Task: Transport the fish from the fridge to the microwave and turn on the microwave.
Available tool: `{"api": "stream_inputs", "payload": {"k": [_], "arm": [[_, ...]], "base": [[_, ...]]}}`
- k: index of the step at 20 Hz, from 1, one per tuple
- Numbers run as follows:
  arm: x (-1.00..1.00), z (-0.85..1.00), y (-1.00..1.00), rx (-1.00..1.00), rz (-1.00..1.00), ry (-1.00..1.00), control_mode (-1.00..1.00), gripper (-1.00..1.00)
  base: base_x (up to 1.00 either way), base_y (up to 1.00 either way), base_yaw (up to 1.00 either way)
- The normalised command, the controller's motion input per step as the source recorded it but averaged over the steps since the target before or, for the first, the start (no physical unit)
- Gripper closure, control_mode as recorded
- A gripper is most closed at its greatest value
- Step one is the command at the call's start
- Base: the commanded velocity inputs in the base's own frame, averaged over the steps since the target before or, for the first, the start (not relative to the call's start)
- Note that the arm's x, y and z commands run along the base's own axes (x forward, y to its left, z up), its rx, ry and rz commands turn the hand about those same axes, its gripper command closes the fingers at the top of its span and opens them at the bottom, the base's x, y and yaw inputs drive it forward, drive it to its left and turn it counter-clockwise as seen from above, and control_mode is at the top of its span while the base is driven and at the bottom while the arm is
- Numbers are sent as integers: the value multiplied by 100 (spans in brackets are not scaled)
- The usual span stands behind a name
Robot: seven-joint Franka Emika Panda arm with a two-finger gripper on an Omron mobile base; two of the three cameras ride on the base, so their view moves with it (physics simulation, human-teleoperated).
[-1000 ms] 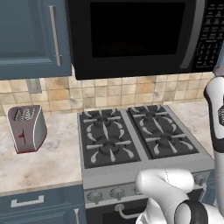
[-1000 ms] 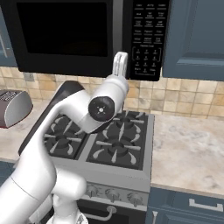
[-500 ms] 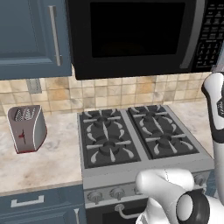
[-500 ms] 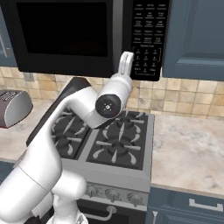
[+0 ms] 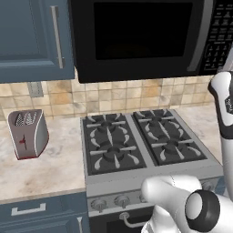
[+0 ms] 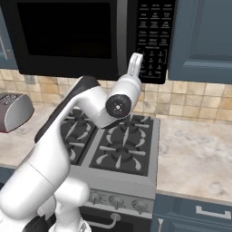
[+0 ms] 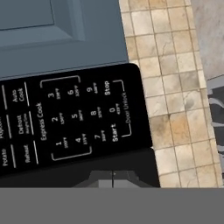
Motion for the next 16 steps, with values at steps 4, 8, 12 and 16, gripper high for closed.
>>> {"api": "stream_inputs", "payload": {"k": [4,8,12,16], "arm": [[19,-12,-1,0,0,0,-100,100],[18,-4,-2,2,0,0,-100,100],[17,0,-6,3,0,0,-100,100],[15,0,-9,3,0,0,-100,100]], "base": [[0,0,0],[0,0,0],[0,0,0],[0,0,0]]}}
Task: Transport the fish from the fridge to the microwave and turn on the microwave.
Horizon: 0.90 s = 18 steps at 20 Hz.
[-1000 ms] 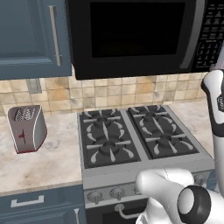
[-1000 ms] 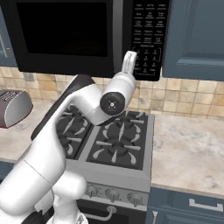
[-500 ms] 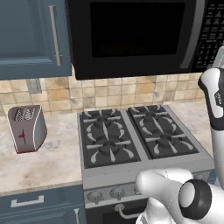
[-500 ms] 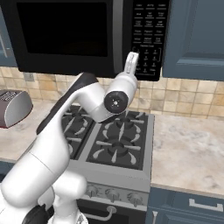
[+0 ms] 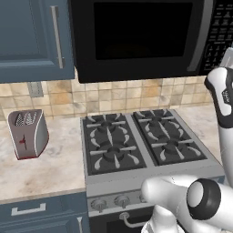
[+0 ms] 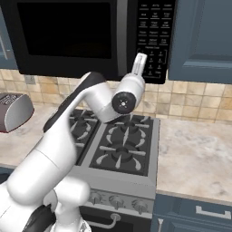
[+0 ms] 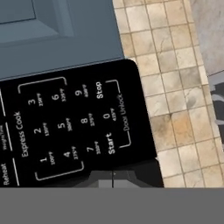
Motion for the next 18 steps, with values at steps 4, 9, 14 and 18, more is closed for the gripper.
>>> {"api": "stream_inputs", "payload": {"k": [4,9,14,18], "arm": [[14,-2,-9,3,0,0,-100,100],[14,-5,-2,2,0,0,-100,100],[13,-5,0,2,0,0,-100,100],[12,-4,-2,2,0,0,-100,100]], "base": [[0,0,0],[0,0,0],[0,0,0],[0,0,0]]}}
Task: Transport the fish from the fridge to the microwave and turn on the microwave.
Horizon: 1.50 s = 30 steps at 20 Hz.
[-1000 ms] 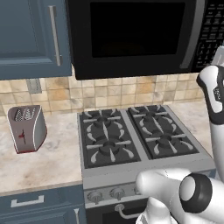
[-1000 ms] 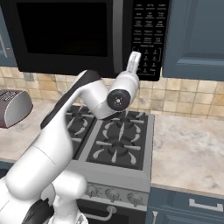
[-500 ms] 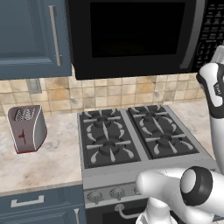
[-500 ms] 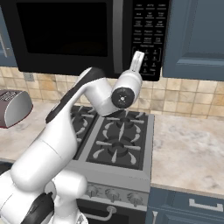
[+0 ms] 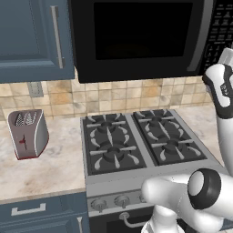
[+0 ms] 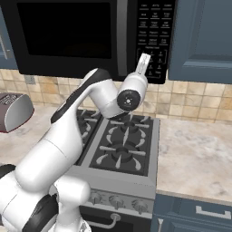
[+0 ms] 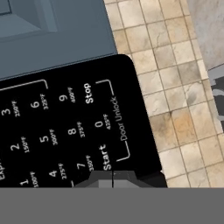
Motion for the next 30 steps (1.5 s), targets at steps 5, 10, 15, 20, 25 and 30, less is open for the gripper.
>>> {"api": "stream_inputs", "payload": {"k": [5,10,15,20,25,30], "arm": [[12,-3,-8,3,0,0,-100,100],[12,-5,-8,3,0,0,-100,100],[16,-3,-1,3,0,0,-100,100],[19,0,0,3,0,0,-100,100],[26,-1,-2,5,0,0,-100,100],[30,-6,-7,5,0,0,-100,100]], "base": [[0,0,0],[0,0,0],[0,0,0],[0,0,0],[0,0,0],[0,0,0]]}}
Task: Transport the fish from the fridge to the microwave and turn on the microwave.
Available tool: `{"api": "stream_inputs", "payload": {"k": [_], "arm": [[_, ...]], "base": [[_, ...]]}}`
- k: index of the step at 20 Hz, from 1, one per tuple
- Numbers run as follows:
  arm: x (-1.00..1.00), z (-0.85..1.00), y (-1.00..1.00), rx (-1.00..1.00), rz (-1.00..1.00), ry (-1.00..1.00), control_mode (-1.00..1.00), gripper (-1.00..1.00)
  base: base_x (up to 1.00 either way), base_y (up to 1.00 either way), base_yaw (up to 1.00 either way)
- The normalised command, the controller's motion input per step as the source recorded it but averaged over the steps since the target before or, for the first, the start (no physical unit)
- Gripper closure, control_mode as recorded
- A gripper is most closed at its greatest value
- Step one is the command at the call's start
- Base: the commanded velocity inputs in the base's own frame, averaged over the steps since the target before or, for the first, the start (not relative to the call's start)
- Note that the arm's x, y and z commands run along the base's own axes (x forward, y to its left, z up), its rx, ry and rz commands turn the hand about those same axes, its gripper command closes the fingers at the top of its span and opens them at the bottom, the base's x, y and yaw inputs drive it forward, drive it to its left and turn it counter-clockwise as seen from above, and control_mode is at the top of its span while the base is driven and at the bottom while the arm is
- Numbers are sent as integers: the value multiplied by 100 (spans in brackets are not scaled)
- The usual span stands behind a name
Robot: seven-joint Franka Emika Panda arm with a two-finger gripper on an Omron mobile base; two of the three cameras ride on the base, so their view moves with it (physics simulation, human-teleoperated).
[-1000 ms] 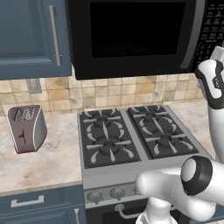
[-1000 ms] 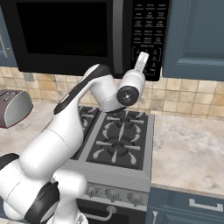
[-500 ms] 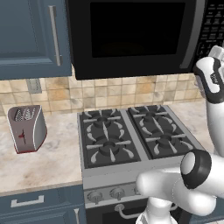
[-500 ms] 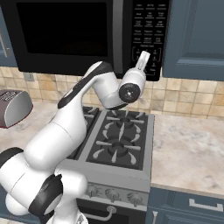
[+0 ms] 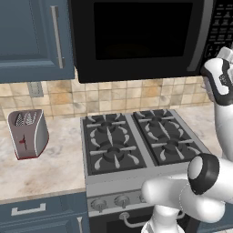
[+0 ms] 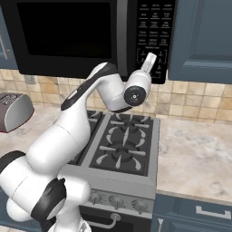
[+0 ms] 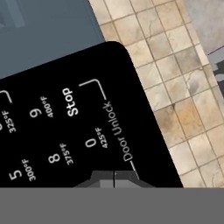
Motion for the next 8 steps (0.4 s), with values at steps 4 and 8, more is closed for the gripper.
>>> {"api": "stream_inputs", "payload": {"k": [4,8], "arm": [[33,-11,-10,6,0,0,-100,100],[44,-14,-5,5,0,0,-100,100]], "base": [[0,0,0],[0,0,0]]}}
